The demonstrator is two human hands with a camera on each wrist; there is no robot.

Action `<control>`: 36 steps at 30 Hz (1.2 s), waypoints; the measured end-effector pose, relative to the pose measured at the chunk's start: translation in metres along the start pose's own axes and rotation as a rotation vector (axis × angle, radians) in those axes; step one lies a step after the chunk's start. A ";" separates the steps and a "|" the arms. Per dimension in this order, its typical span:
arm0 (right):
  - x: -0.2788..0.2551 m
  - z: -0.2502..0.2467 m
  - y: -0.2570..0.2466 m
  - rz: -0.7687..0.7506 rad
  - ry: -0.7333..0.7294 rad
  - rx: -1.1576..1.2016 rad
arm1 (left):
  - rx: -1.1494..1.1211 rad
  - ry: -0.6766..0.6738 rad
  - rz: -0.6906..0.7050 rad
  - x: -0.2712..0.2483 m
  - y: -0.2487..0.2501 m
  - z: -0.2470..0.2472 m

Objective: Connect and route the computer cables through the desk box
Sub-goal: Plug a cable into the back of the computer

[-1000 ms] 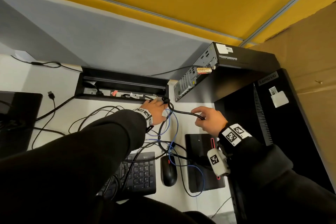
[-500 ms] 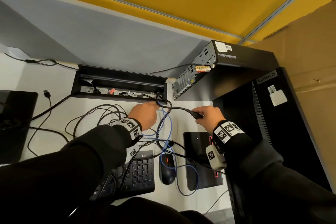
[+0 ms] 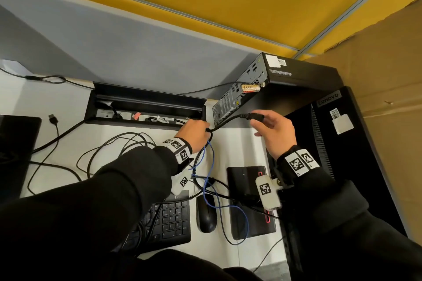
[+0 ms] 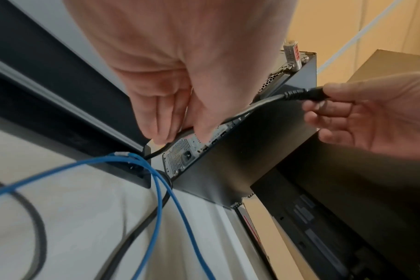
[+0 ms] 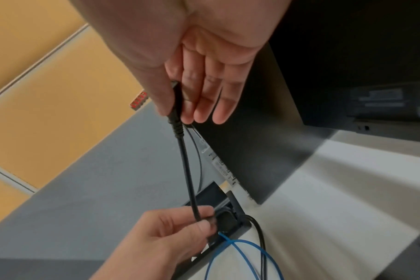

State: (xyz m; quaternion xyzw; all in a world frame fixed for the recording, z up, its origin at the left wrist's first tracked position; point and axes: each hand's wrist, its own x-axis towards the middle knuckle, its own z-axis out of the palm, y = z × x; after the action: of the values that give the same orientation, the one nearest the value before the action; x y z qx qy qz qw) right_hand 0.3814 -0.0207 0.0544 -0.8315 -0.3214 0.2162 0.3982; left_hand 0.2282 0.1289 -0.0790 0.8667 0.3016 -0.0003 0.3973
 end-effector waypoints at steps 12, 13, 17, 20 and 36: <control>-0.001 0.045 0.013 0.173 0.036 0.349 | -0.004 -0.153 -0.003 -0.001 -0.032 0.007; 0.000 0.046 0.013 0.156 0.060 0.350 | 0.004 -0.153 -0.005 0.001 -0.035 0.005; 0.005 0.045 0.006 0.108 0.121 0.429 | 0.048 -0.091 -0.005 0.018 -0.035 -0.008; 0.009 0.046 0.004 0.089 0.102 0.452 | 0.103 -0.046 0.009 0.035 -0.031 -0.021; 0.005 0.093 0.049 0.153 -0.046 0.178 | 0.093 -0.198 -0.071 0.090 -0.071 0.026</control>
State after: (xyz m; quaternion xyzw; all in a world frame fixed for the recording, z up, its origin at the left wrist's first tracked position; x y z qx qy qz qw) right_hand 0.3452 0.0079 -0.0398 -0.8098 -0.2453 0.2927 0.4455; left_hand 0.2707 0.1940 -0.1673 0.8687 0.2912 -0.1141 0.3841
